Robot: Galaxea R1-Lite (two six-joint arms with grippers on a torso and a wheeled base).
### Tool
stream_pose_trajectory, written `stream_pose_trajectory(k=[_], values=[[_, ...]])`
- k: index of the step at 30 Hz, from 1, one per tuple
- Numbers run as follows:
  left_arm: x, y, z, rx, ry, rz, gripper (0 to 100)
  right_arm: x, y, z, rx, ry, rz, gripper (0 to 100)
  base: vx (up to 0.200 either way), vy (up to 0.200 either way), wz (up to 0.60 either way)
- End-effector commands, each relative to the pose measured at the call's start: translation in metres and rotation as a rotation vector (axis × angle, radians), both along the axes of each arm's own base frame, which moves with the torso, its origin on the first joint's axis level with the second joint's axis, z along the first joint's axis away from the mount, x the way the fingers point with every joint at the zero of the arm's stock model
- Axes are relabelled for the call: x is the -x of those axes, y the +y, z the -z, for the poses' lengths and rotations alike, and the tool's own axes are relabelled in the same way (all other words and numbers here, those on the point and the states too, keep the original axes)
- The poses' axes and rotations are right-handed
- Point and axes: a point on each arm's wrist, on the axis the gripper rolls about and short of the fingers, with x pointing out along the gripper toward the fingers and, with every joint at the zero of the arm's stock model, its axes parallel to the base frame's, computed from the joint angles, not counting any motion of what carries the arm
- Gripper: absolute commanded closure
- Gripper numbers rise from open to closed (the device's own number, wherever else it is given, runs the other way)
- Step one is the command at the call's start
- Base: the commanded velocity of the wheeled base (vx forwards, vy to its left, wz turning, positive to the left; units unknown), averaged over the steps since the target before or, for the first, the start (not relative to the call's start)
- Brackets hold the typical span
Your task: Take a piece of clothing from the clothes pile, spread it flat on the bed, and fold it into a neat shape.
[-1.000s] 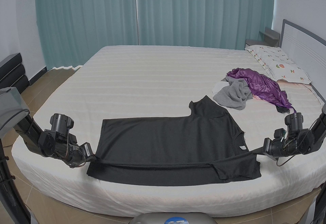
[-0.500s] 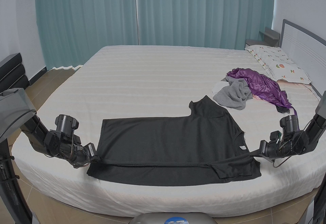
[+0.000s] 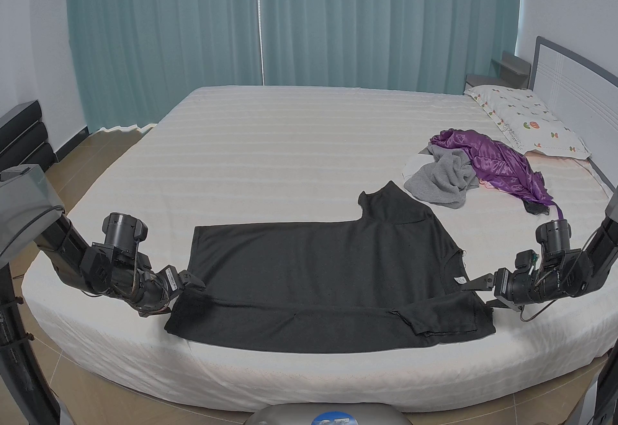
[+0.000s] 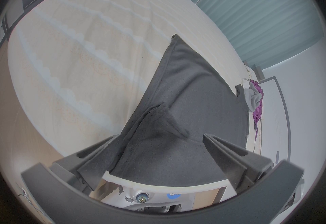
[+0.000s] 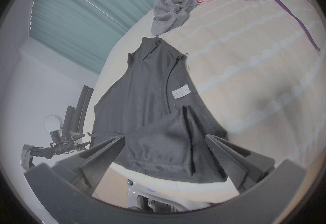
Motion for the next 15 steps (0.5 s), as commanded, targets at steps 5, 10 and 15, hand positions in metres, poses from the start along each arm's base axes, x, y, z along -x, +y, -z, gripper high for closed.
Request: stream_pose_trajectory(k=[5, 10, 15], values=[[0.022, 0.003, -0.040, 0.063, -0.073, -0.082, 0, 0.042, 0.003, -0.039, -0.081, -0.096, -0.002, 0, 0.000, 0.000, 0.00], [0.032, 0.001, -0.044, 0.109, -0.056, -0.135, 0, 0.058, 0.004, -0.047, -0.170, -0.142, 0.040, 0, 0.000, 0.000, 0.00], [0.036, 0.001, -0.043, 0.123, -0.038, -0.140, 0, 0.069, 0.007, -0.040, -0.218, -0.159, 0.077, 0, 0.000, 0.000, 0.00]])
